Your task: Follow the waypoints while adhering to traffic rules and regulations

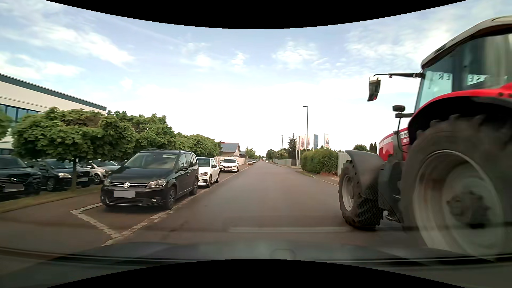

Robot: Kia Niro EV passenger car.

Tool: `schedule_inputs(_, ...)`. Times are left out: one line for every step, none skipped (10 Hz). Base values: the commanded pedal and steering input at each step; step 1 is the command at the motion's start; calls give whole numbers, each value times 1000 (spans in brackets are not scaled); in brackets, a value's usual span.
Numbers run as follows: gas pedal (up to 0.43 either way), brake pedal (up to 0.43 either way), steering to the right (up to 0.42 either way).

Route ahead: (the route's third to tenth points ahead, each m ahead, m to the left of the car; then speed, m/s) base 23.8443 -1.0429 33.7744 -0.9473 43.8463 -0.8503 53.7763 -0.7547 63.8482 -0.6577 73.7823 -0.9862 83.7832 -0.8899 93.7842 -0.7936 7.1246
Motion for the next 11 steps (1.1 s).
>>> schedule_inputs(228, 0, 21)
schedule_inputs(197, 0, 21)
schedule_inputs(197, 0, 18)
schedule_inputs(197, 0, 14)
schedule_inputs(197, 0, 11)
schedule_inputs(197, 0, 11)
schedule_inputs(189, 0, 11)
schedule_inputs(189, 0, 10)
schedule_inputs(189, 0, 10)
schedule_inputs(177, 0, 10)
schedule_inputs(177, 0, 9)
